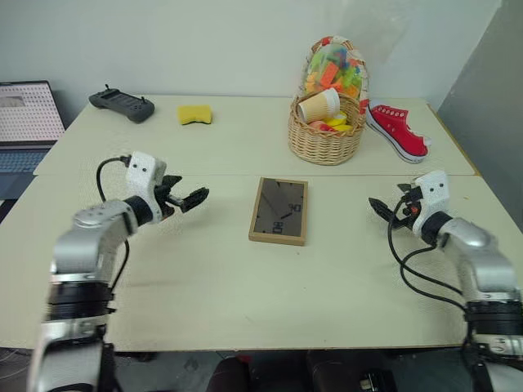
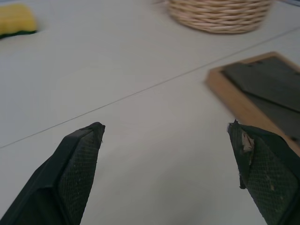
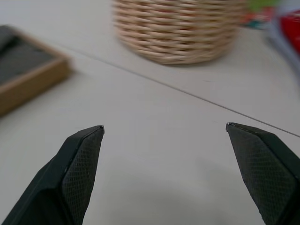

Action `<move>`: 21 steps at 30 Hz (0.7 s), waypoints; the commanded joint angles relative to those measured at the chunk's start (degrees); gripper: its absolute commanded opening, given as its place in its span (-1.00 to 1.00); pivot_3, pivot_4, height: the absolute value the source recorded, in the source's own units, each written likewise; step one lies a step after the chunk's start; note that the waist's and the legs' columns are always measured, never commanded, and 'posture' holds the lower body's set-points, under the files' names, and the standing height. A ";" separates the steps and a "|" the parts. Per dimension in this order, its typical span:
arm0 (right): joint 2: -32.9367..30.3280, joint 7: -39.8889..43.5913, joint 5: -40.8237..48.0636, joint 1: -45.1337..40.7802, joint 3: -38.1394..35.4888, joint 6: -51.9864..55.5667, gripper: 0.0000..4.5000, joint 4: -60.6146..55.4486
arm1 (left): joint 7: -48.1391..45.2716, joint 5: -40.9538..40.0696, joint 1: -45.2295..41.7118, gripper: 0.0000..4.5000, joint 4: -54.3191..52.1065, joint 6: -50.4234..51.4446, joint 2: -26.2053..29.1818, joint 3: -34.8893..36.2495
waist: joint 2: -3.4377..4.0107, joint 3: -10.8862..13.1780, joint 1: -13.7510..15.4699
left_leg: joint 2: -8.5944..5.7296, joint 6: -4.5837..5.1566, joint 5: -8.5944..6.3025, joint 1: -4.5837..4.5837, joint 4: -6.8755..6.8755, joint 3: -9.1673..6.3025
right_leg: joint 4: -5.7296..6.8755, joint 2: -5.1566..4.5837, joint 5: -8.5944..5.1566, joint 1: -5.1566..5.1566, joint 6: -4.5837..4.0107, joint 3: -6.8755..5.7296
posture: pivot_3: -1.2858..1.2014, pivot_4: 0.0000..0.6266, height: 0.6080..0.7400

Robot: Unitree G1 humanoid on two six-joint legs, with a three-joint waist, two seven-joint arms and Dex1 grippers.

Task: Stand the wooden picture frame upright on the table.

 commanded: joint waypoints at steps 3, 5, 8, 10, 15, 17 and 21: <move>-4.28 8.10 2.99 -3.22 0.42 3.90 0.97 -0.10 | -8.03 1.90 -2.48 1.00 1.95 -2.52 4.88 -3.39 | 0.01 -0.01 -0.01 | -0.03 0.01 0.00 0.03 0.02 -0.10 | -0.06 0.01 -0.01 0.11 -0.01 -0.07 | 0.03 -0.52 1.00; -4.12 8.27 2.78 -3.79 0.67 4.17 0.97 -0.01 | -8.39 1.45 -3.62 1.00 2.38 -2.09 4.39 -3.48 | -0.02 0.01 0.00 | -0.02 0.01 0.00 -0.04 0.07 -0.15 | -0.06 0.01 -0.01 0.08 -0.01 -0.11 | 0.03 -0.52 1.00; -4.00 8.71 2.74 -3.99 1.03 4.32 0.97 -0.80 | -9.53 1.36 -4.69 1.00 1.85 -2.84 3.65 -4.35 | -0.03 0.02 0.04 | 0.00 0.02 -0.01 -0.13 0.08 -0.26 | -0.10 0.03 -0.02 0.05 -0.02 -0.17 | 0.03 -0.52 1.00; -3.61 8.44 2.18 -4.24 1.38 3.65 0.99 -0.52 | -10.11 1.53 -5.12 0.92 2.42 -3.69 2.73 -4.90 | -0.03 0.02 0.04 | 0.00 0.01 0.00 -0.18 0.06 -0.33 | -0.18 0.02 -0.01 0.04 -0.02 -0.23 | 0.03 -0.52 1.00; -1.11 6.75 0.40 -7.24 2.82 1.94 0.85 2.74 | -10.25 2.18 -6.72 0.52 3.67 -5.08 0.50 -5.83 | -0.03 0.02 0.01 | 0.00 0.01 0.00 -0.17 0.09 -0.41 | -0.12 0.01 -0.01 0.04 -0.02 -0.23 | 0.03 -0.52 1.00; -0.07 6.41 -0.50 -8.33 3.35 0.90 0.64 4.06 | -10.37 2.66 -7.57 0.28 4.23 -5.61 -0.41 -6.41 | -0.03 0.02 -0.03 | -0.01 0.01 0.00 -0.16 0.12 -0.42 | -0.07 0.02 -0.01 0.04 -0.03 -0.24 | 0.03 -0.52 1.00; 2.71 3.93 -4.04 -10.30 5.26 -2.60 0.17 8.19 | -9.63 4.37 -9.26 -0.13 6.34 -7.41 -3.60 -8.47 | -0.03 0.01 -0.01 | -0.01 0.01 0.00 -0.20 0.11 -0.45 | -0.11 0.02 -0.01 0.04 -0.03 -0.30 | 0.03 -0.52 1.00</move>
